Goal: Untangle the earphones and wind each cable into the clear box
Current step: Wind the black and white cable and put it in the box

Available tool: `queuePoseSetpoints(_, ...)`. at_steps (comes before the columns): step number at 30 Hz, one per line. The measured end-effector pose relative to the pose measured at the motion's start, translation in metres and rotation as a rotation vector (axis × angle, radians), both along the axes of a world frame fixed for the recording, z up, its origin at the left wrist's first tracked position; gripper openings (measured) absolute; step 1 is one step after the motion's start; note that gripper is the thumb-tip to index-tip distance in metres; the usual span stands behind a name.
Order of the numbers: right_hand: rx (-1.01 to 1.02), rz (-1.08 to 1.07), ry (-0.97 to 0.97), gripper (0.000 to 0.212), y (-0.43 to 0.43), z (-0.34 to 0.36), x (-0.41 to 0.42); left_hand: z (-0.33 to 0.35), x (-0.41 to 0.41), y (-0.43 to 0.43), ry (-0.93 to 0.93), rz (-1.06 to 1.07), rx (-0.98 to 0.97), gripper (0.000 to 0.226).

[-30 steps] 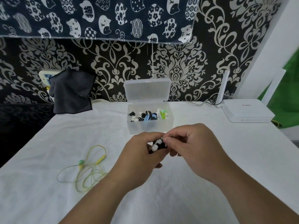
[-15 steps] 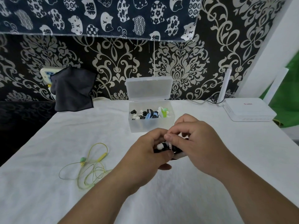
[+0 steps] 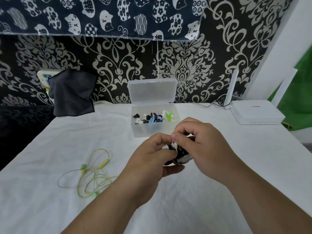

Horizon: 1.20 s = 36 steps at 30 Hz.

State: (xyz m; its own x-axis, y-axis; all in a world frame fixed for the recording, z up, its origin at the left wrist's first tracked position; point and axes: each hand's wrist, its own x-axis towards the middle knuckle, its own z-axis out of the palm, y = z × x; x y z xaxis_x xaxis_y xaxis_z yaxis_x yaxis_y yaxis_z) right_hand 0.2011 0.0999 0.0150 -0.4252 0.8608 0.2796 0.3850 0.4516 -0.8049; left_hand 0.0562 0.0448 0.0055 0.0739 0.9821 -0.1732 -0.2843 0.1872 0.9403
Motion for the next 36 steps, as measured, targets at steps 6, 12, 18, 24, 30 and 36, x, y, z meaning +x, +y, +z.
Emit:
queuePoseSetpoints(6, -0.021, 0.026, 0.011, 0.023, -0.001, 0.002, 0.0, 0.001, -0.004, -0.001, 0.031, -0.027, 0.011, 0.014)
queuePoseSetpoints(12, -0.056, 0.047, 0.0, 0.025, -0.003, 0.003, -0.002, 0.004, -0.004, -0.003, 0.099, -0.009, 0.003, 0.014)
queuePoseSetpoints(18, -0.049, 0.04, -0.017, 0.027, -0.006, 0.002, -0.005, 0.005, -0.001, -0.003, 0.205, 0.055, 0.014, 0.016)
queuePoseSetpoints(24, -0.059, 0.036, -0.006, 0.024, -0.008, 0.001, -0.009, 0.003, 0.003, -0.003, 0.283, 0.109, 0.036, 0.021)
queuePoseSetpoints(30, -0.082, 0.027, 0.026, 0.017, -0.009, 0.002, -0.008, -0.001, 0.007, -0.004, 0.274, 0.162, 0.062, 0.023)
queuePoseSetpoints(36, -0.095, 0.009, 0.03, 0.015, -0.005, 0.003, -0.006, -0.004, 0.001, -0.001, 0.162, 0.082, 0.017, 0.016)
